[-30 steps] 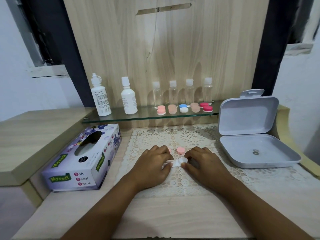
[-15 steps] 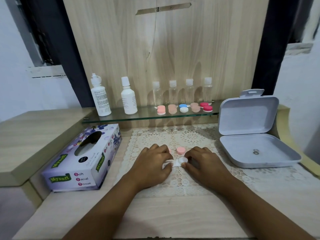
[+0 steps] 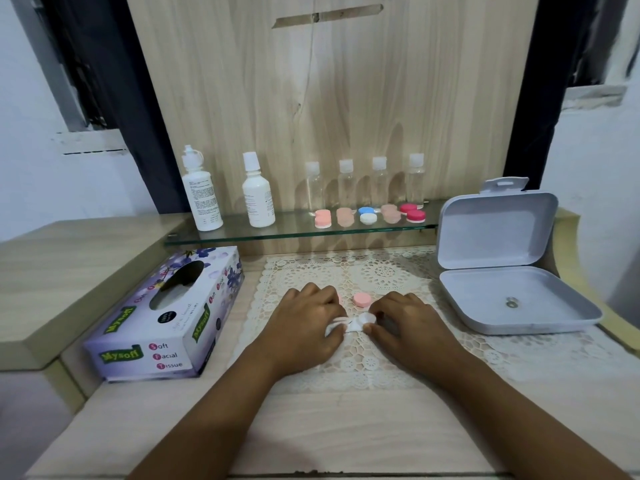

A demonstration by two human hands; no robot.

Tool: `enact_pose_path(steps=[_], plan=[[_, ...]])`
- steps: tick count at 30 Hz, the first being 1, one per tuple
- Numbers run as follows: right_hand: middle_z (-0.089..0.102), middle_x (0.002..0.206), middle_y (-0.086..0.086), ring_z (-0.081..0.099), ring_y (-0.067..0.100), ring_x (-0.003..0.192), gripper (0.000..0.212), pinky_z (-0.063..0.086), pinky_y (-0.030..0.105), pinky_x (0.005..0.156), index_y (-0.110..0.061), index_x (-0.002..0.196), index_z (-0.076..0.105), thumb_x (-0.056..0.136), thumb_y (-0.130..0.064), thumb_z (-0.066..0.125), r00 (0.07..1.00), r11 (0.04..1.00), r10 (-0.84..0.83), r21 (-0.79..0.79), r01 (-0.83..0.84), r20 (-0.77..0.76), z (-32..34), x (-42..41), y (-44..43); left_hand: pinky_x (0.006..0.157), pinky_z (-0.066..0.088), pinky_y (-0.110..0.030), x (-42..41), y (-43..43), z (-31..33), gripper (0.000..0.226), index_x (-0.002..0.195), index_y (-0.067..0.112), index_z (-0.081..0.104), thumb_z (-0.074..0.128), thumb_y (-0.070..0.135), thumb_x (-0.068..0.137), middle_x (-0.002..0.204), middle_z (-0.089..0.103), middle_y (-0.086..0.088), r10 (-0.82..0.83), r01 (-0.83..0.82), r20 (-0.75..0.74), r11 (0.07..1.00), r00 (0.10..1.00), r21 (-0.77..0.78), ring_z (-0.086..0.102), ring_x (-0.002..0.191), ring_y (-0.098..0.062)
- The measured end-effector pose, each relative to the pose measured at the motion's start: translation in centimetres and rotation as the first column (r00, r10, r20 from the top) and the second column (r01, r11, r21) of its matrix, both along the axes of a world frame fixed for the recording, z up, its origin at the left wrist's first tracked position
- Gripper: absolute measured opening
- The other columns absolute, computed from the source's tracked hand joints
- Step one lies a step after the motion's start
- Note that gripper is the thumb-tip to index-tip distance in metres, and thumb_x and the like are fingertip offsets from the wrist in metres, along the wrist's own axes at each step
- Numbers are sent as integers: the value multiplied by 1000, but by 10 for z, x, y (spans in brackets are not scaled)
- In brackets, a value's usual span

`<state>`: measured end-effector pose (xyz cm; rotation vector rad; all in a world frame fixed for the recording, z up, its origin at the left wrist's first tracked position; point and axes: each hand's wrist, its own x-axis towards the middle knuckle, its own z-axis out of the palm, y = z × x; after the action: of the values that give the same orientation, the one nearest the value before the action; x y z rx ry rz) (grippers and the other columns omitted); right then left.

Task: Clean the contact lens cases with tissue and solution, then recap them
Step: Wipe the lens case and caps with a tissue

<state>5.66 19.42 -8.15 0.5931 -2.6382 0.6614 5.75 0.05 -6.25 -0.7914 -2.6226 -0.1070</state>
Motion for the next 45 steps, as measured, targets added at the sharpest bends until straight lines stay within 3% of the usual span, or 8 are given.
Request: enact_pose_path(steps=[9, 20, 23, 26, 34, 37, 41, 45], plan=[[56, 107, -8, 47, 14, 99, 30, 37, 30, 81, -23, 105, 60, 86, -46, 55, 1000, 1000, -26, 11, 26, -5, 0, 2, -1, 83, 36, -24, -2, 3, -3, 5, 91, 28, 54, 56, 24, 90, 94, 45, 17, -114, -10, 315, 930, 942, 368, 41, 95, -8], [65, 105, -6, 52, -1, 87, 31, 36, 12, 72, -20, 118, 62, 90, -32, 56, 1000, 954, -10, -300, 7, -9, 19, 6, -2, 57, 55, -37, 14, 4, 22, 15, 100, 17, 65, 56, 9, 91, 95, 65, -5, -424, -334, 479, 373, 768, 866, 64, 78, -28], [62, 99, -23, 56, -16, 86, 23, 40, 0, 71, -26, 111, 66, 89, -28, 57, 990, 849, 109, -526, -48, 85, 30, 13, -4, 64, 54, -30, 13, 11, 20, 11, 94, 10, 61, 61, 5, 84, 92, 70, -4, -519, -270, 372, 263, 770, 926, 65, 83, -20], [70, 94, -18, 64, -4, 86, 16, 51, 13, 72, -30, 99, 67, 87, -27, 58, 926, 713, 322, -694, -100, 198, 38, 22, -8, 71, 53, -30, 11, 15, 17, 15, 86, 13, 61, 67, 16, 73, 87, 69, -3, -537, -222, 300, 205, 789, 953, 64, 84, -19], [60, 75, 5, 53, 15, 70, 12, 43, 24, 61, -6, 78, 59, 85, -16, 59, 912, 488, 354, -873, 10, 208, 35, 21, -9, 80, 50, -25, 11, 20, 13, 16, 90, 13, 64, 64, 25, 79, 88, 64, 2, -440, -185, 304, 292, 845, 938, 59, 87, -14], [59, 73, 1, 54, 6, 62, 8, 44, 16, 52, -10, 80, 54, 88, -9, 57, 946, 399, 256, -913, 86, 200, 40, 18, 0, 78, 44, -14, 5, 14, 8, 5, 93, 23, 61, 57, 21, 91, 93, 61, 10, -192, -158, 290, 508, 937, 847, 55, 88, -5], [61, 76, -4, 52, 5, 65, 6, 38, 14, 55, -15, 85, 59, 83, -9, 61, 993, 766, -109, -633, 109, 38, 34, 14, 7, 100, 37, -39, -4, 2, -6, 25, 112, 34, 57, 54, 44, 89, 111, 55, 13, 26, -205, 331, 830, 943, 519, 46, 110, -7], [61, 88, 3, 54, 17, 74, 13, 32, 18, 56, -14, 92, 67, 80, -9, 64, 992, 980, -46, -196, 22, -118, 21, 9, 1, 102, 30, -36, -3, 3, -8, 49, 121, 34, 57, 52, 62, 80, 119, 51, 14, 80, -219, 369, 909, 926, 354, 40, 116, -7]])
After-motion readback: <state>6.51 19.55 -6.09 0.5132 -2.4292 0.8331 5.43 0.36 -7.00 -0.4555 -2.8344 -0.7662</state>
